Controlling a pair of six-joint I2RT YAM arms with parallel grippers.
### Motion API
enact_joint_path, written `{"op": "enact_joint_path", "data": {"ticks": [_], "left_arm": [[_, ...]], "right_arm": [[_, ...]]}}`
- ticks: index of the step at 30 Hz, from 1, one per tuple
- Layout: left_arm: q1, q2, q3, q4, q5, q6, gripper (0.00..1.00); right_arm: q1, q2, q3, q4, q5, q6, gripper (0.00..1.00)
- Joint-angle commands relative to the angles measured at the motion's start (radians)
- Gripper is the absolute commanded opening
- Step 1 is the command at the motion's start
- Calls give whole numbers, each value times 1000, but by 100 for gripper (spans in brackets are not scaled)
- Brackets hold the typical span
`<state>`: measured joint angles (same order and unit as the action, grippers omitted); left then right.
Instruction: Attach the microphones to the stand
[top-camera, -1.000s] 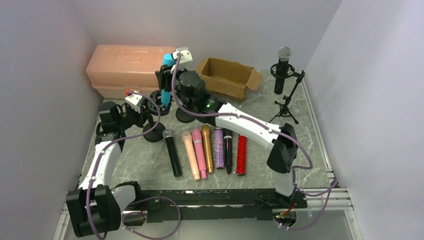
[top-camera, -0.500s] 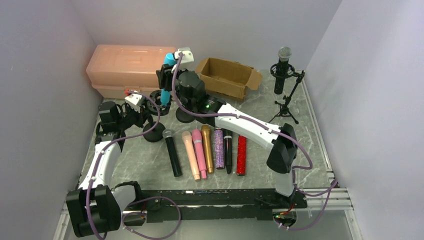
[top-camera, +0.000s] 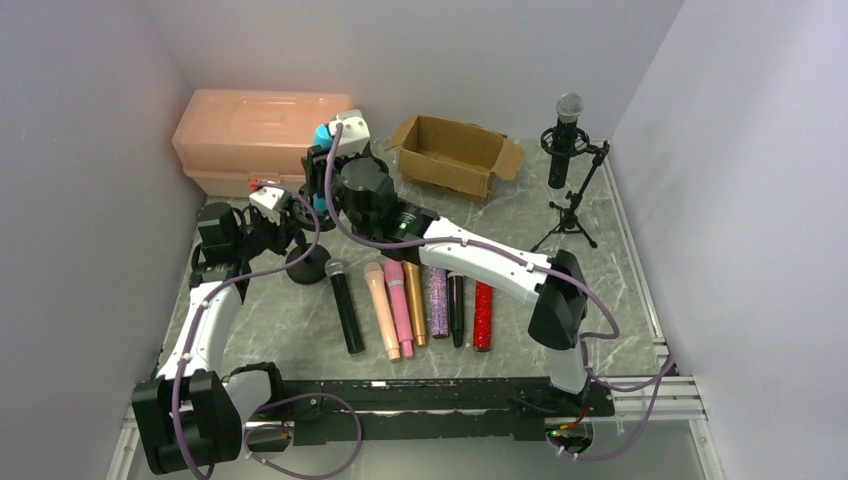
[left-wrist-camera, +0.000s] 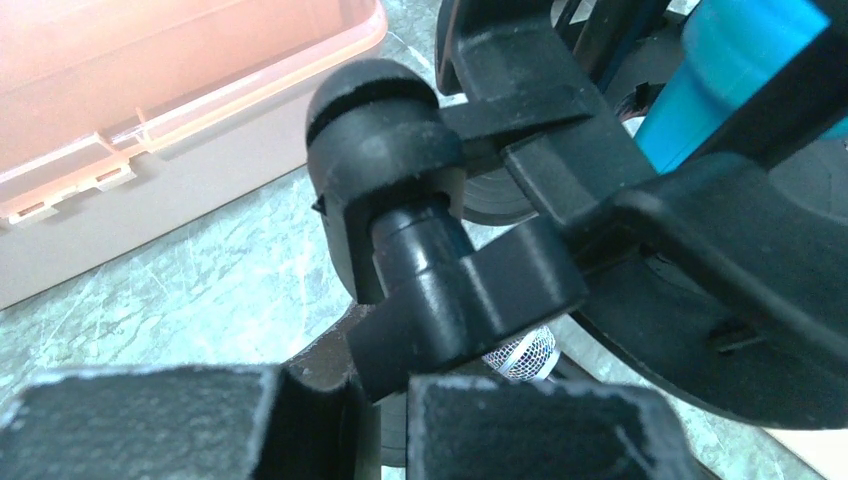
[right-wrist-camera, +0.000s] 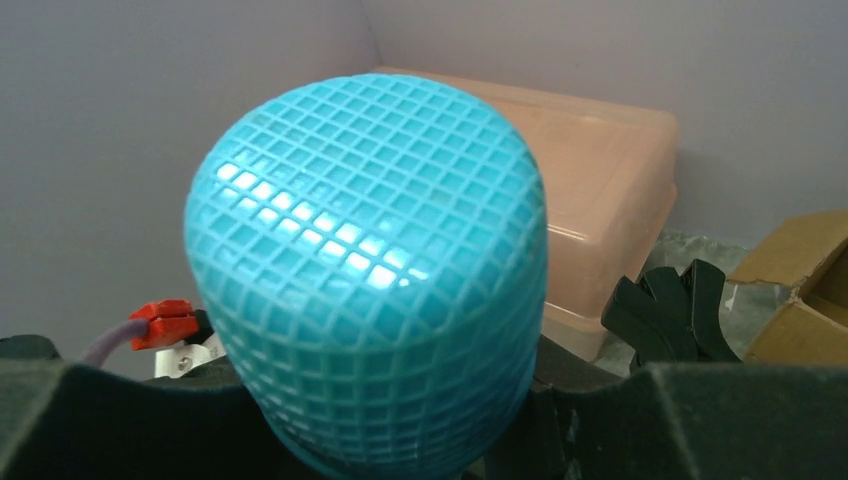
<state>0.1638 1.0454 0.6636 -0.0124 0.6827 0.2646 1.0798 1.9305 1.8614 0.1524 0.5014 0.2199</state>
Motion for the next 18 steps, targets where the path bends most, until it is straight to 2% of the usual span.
{"op": "enact_joint_path", "data": {"ticks": [1, 9, 10, 12, 15, 18], "left_arm": [[-3, 21, 9, -75, -13, -9, 0], [-3, 28, 4, -66, -14, -8, 0], [-3, 28, 2, -61, -15, -10, 0], [-3, 31, -3, -48, -17, -14, 0], [-3, 38, -11, -31, -20, -18, 0], [-3, 51, -16, -11, -25, -25, 0]], "right_arm": [[3, 29, 42, 21, 32, -22, 0], [-11, 58, 50, -48, -25, -30, 0], [-11, 58, 48, -56, -48, -32, 2], [-10, 55, 50, -74, -89, -37, 15], [-10, 46, 64, -107, -161, -36, 49], [-9, 42, 117, -165, -209, -37, 73]]}}
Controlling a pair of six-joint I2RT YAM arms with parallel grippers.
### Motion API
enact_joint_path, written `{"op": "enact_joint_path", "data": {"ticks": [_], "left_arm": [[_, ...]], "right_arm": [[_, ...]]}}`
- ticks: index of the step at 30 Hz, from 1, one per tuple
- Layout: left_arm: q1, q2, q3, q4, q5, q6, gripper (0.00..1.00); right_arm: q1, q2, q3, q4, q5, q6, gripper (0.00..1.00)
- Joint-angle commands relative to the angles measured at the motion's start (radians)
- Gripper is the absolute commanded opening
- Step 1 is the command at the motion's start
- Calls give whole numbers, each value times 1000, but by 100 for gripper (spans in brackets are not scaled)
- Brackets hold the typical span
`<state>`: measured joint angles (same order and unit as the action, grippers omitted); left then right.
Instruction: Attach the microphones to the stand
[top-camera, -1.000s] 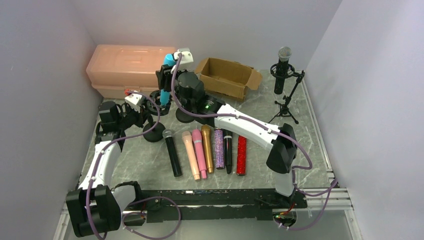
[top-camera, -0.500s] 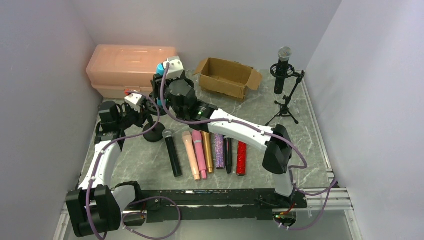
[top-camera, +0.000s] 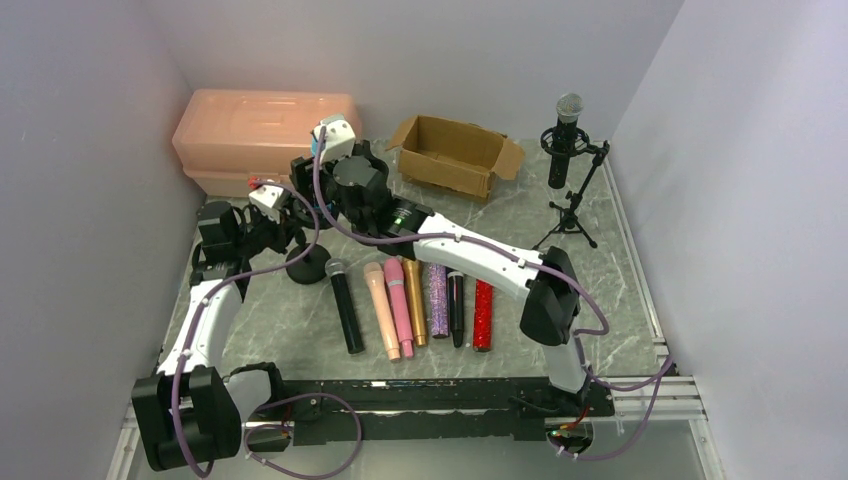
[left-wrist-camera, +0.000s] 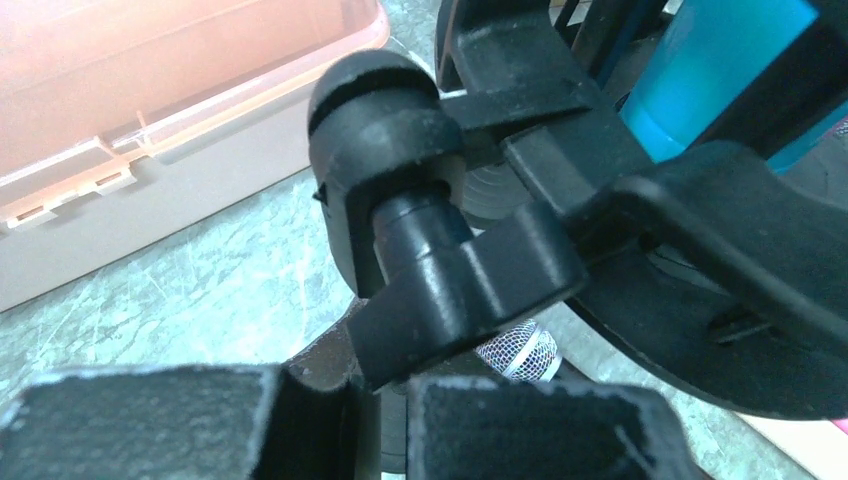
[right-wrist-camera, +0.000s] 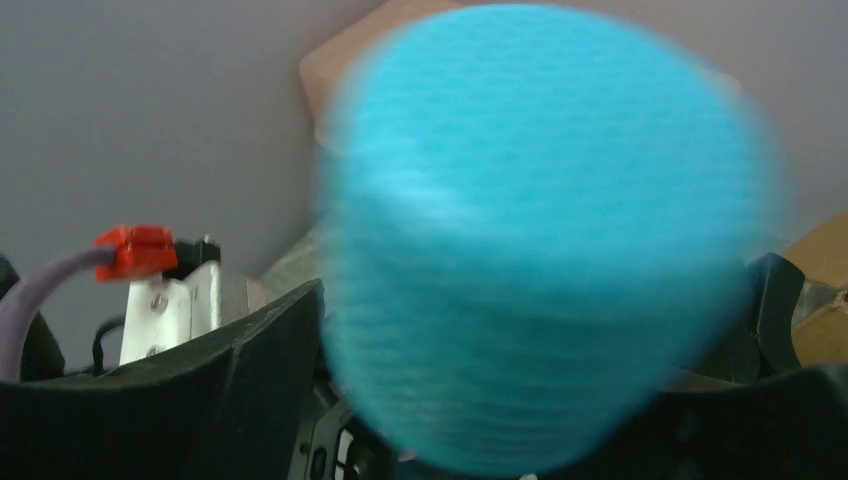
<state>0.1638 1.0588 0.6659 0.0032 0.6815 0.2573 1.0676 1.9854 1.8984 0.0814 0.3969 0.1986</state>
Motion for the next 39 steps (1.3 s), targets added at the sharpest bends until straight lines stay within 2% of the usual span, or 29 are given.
{"op": "enact_joint_path", "data": {"ticks": [1, 7, 11, 20, 24, 31, 39], "left_arm": [[-3, 40, -20, -18, -26, -23, 0], [-3, 82, -26, 50, -32, -62, 0], [-1, 132, -20, 113, -39, -97, 0], [3, 222, -10, 226, -74, -98, 0], [6, 192, -64, 244, -70, -69, 0], [8, 142, -104, 231, -101, -39, 0], [9, 191, -81, 231, -118, -63, 0]], "right_arm": [[2, -12, 105, -126, -118, -19, 77], [-2, -51, 149, -244, -133, -34, 95], [-7, -116, 109, -280, -104, -52, 99], [-46, -286, -135, -235, -45, -40, 99], [-67, -309, -185, -213, -31, -28, 98], [-118, -252, -136, -184, -86, -7, 95], [-118, -120, 63, -188, -144, -16, 92]]}}
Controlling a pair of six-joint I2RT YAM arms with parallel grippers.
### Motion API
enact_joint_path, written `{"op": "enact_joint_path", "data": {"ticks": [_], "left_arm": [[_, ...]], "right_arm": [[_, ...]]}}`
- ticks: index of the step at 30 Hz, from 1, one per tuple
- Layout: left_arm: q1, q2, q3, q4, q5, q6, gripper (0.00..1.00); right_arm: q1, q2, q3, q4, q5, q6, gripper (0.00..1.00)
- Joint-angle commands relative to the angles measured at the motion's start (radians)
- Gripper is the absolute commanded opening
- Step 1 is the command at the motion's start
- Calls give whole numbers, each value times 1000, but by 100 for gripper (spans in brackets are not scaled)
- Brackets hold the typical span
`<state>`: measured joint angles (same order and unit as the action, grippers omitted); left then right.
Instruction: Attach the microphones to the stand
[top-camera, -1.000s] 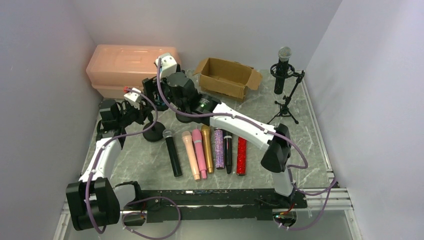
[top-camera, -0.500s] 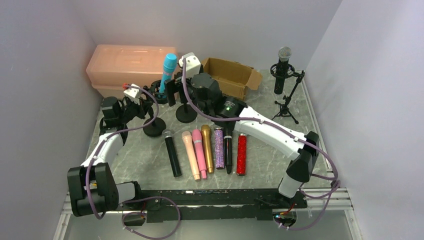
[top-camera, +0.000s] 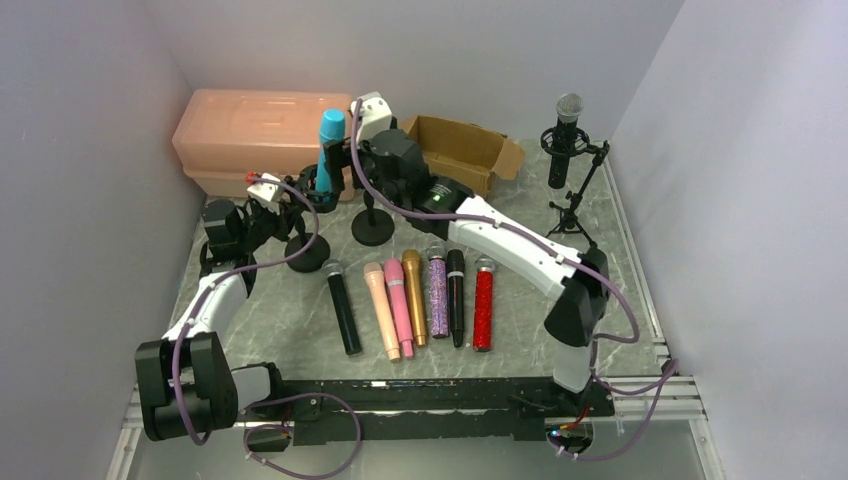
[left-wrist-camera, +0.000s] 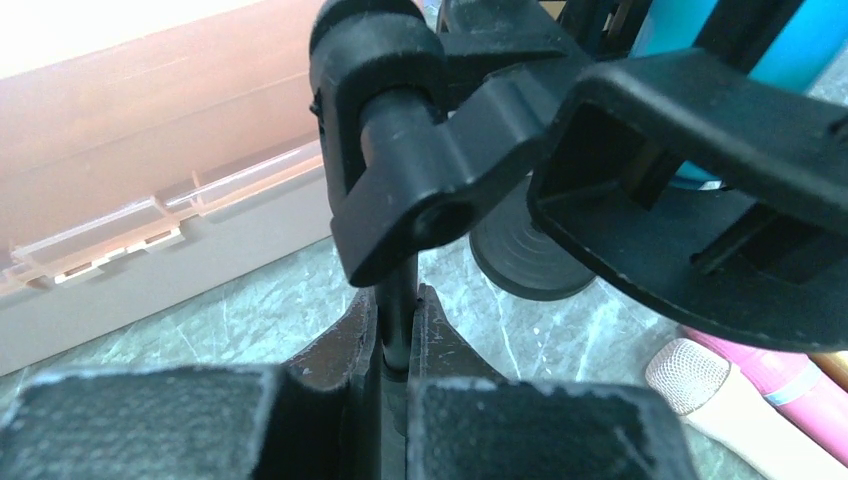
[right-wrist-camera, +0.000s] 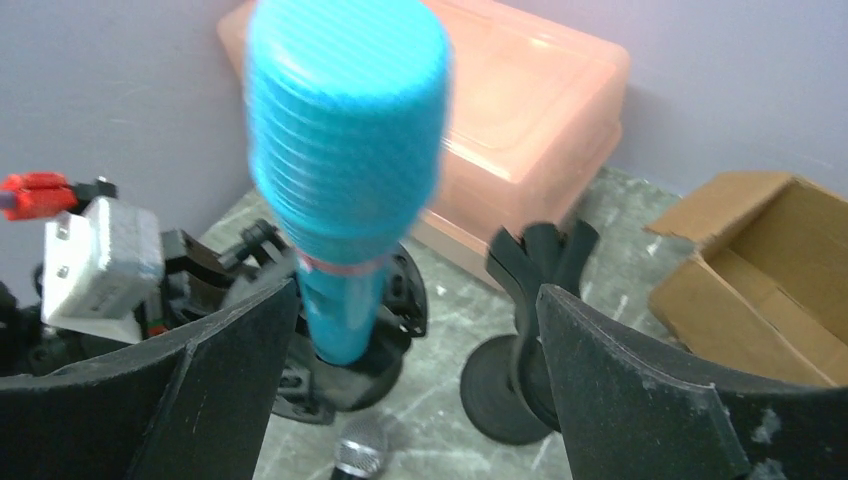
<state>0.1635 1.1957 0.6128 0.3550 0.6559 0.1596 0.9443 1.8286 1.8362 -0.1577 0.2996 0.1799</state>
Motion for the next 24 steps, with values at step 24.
{"op": "enact_joint_path", "data": {"ticks": [24], "left_arm": [[9, 259, 43, 10, -152, -66, 0]], "right_arm": [[19, 207, 388, -57, -172, -7, 87]]}}
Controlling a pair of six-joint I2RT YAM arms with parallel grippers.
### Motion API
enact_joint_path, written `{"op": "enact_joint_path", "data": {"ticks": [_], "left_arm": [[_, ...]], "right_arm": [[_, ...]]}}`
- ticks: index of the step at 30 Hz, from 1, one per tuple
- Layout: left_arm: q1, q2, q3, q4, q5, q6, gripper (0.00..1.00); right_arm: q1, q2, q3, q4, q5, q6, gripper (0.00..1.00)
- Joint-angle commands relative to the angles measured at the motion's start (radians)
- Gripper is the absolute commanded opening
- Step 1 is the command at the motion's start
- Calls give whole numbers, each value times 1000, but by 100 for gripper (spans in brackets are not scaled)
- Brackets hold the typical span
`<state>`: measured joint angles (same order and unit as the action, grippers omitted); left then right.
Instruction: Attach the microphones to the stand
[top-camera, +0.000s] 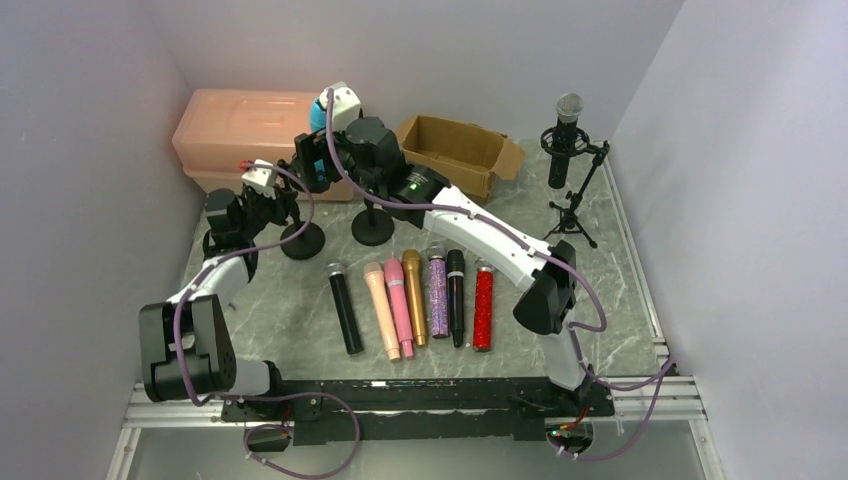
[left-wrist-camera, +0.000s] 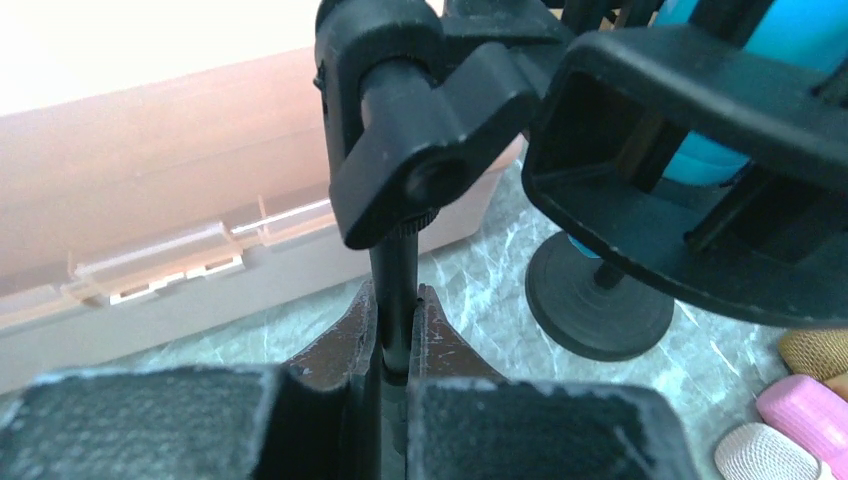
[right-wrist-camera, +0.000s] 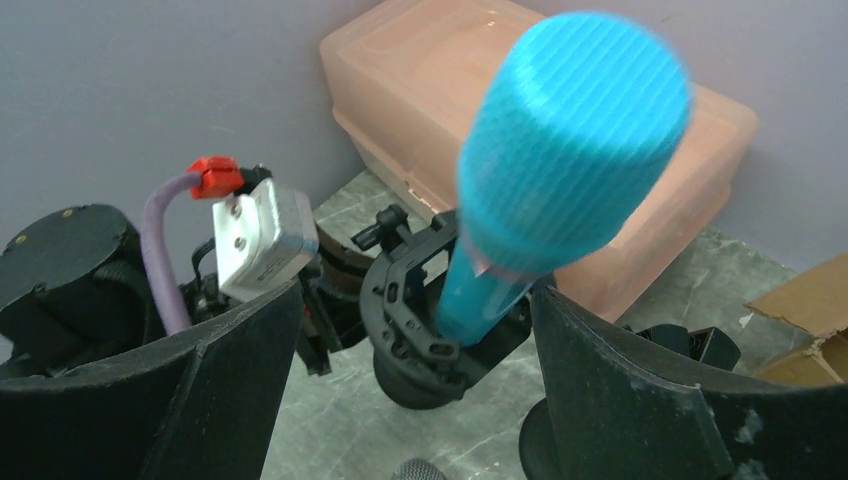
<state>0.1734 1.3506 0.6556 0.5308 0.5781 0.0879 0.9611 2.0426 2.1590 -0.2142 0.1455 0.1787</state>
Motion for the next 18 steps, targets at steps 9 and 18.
{"op": "enact_joint_path", "data": {"ticks": [9, 18], "left_arm": [[7, 60, -7, -235, -74, 7, 13], [24, 15, -41, -295, -83, 7, 49]], "right_arm": [[-4, 17, 85, -5, -19, -2, 87], [-25, -48, -18, 13, 0, -1, 86]]}}
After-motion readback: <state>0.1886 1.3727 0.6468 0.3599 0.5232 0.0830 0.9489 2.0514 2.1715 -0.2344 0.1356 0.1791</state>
